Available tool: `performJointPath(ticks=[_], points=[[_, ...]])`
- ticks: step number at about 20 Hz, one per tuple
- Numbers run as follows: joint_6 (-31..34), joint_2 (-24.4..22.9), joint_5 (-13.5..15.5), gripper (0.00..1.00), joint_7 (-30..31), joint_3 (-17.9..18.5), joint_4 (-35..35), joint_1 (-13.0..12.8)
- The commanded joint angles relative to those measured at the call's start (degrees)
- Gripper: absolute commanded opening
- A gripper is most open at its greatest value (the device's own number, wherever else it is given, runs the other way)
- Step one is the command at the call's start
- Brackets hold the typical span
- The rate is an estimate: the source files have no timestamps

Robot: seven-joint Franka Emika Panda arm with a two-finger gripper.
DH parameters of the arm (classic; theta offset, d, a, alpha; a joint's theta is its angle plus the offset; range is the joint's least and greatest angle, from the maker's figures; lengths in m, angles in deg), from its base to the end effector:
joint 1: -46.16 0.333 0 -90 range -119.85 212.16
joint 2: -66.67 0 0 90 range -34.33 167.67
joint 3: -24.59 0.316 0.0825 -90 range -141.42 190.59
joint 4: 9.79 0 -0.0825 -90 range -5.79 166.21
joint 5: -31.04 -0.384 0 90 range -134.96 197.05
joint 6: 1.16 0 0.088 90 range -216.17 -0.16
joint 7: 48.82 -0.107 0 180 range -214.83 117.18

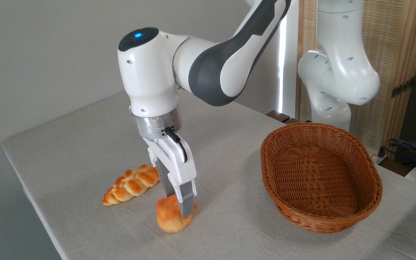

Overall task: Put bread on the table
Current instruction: 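Open the gripper and raise it away from the bun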

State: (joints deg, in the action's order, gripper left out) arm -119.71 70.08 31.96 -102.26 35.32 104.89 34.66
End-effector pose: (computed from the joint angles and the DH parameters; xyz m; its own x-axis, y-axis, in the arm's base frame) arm 0.5674 -0.0097 0.4298 0.5906 -0.8069 0.0079 -0.8069 -0.5907 -0.0055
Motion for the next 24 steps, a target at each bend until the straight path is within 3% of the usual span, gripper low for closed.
performJointPath(ticks=[1,4,6,8,10,12,15,19,24], points=[[1.91,-2.7,1.11,1.0,0.62,0.17,-0.34,0.34],[4.98,-6.91,1.28,1.0,0.88,0.26,-1.39,0.78],[9.97,-7.89,1.37,1.0,1.32,-0.27,-7.6,1.92],[18.22,-7.63,3.9,1.0,6.12,-0.36,-15.77,2.44],[21.94,-7.63,5.42,1.0,12.19,-0.71,-19.14,3.94],[22.3,-7.54,4.19,1.0,14.41,-3.59,-19.5,5.16],[22.48,-7.11,-1.51,1.0,14.33,-6.42,-19.59,5.96],[26.86,-4.83,-1.62,1.0,13.45,-6.69,-23.09,5.96],[26.96,-4.38,-1.26,1.0,14.15,-9.49,-23.45,5.88]])
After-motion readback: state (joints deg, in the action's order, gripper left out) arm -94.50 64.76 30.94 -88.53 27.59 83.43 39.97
